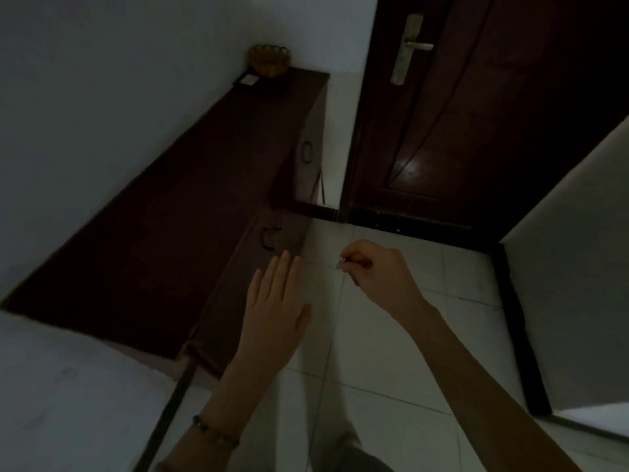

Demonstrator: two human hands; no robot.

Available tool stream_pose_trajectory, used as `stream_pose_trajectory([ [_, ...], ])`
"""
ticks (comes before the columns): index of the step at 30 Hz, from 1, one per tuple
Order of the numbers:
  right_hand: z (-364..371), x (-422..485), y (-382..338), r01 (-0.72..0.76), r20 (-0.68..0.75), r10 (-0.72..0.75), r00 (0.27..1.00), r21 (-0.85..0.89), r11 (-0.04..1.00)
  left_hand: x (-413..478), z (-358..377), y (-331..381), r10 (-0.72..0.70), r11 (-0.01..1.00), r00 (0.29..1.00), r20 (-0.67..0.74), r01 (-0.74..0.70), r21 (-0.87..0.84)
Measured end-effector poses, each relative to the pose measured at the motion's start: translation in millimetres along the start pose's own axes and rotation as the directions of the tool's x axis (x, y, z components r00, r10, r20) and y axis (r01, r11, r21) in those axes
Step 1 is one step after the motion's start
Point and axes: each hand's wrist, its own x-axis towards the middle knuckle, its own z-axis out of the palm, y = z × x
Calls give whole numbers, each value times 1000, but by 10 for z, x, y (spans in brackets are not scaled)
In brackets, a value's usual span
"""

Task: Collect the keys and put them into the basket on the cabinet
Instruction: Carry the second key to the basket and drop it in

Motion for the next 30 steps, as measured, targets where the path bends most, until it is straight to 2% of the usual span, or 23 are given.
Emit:
stream_pose_trajectory([
  [6, -675, 207, 585, 0, -14, 1, 1000, 37, 999, 519, 300, 650, -19, 1000, 1000, -6, 19, -13],
  [12, -1028, 482, 1000, 13, -87, -7, 996, 70, 997, 1063, 521, 928, 15, 1000, 999, 36, -15, 3],
  [20, -1120, 1343, 1472, -18, -57, 25, 998, 113, 993, 2014, 942, 888, 13, 1000, 999, 40, -14, 5],
  [30, -1097, 3194, 1778, -11, -35, 15, 999, 124, 992, 3697, 1263, 364, -36, 999, 999, 9, 36, 32],
])
